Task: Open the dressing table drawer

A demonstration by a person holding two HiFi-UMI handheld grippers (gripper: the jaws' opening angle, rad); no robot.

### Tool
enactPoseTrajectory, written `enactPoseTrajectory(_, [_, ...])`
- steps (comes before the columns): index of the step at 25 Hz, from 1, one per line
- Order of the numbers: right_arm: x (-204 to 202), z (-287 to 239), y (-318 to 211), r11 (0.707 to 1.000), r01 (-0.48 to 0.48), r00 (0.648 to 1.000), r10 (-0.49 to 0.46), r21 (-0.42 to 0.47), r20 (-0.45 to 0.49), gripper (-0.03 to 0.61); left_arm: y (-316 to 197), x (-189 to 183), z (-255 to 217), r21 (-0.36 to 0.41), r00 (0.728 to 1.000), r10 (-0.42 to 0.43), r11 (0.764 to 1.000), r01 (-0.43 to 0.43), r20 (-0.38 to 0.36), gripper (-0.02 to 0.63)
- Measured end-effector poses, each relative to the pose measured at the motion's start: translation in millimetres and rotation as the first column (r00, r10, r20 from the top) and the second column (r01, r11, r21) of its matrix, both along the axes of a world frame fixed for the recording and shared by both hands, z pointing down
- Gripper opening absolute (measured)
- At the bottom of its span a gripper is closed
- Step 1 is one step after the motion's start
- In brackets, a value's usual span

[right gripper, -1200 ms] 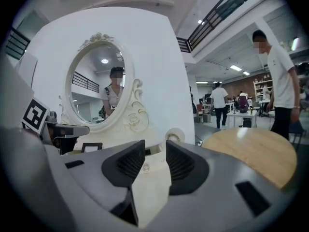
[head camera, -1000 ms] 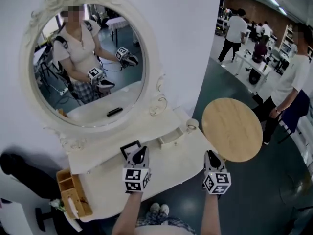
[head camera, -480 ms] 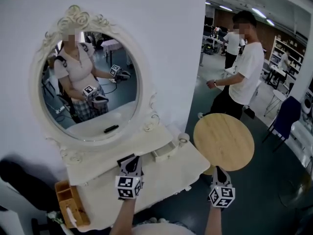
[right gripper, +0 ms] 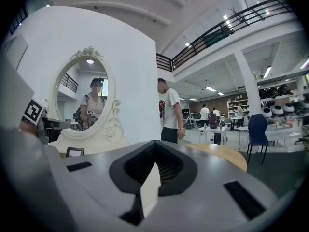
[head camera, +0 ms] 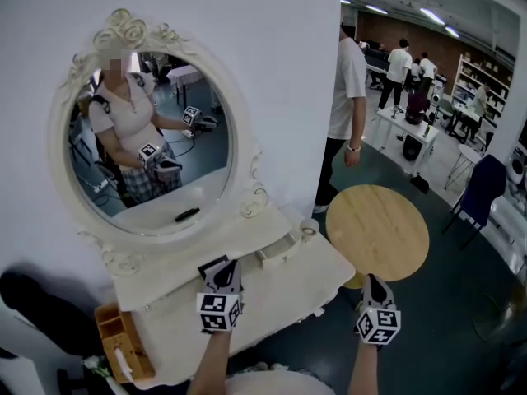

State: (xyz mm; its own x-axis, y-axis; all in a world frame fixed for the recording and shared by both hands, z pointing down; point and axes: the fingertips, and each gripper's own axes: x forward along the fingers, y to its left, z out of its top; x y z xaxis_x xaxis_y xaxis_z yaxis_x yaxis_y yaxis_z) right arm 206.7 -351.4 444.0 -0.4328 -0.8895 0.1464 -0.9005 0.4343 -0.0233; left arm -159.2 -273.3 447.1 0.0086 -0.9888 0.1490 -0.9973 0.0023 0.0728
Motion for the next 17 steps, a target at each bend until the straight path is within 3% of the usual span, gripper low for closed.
enactPoseTrajectory(17, [0,2,10,1.000,-0.014,0.999,0.014,-0.006,-0.043,0.014,11,-10,1,0.007,0.999,-0.011,1.000,0.012,-0.033,0.028])
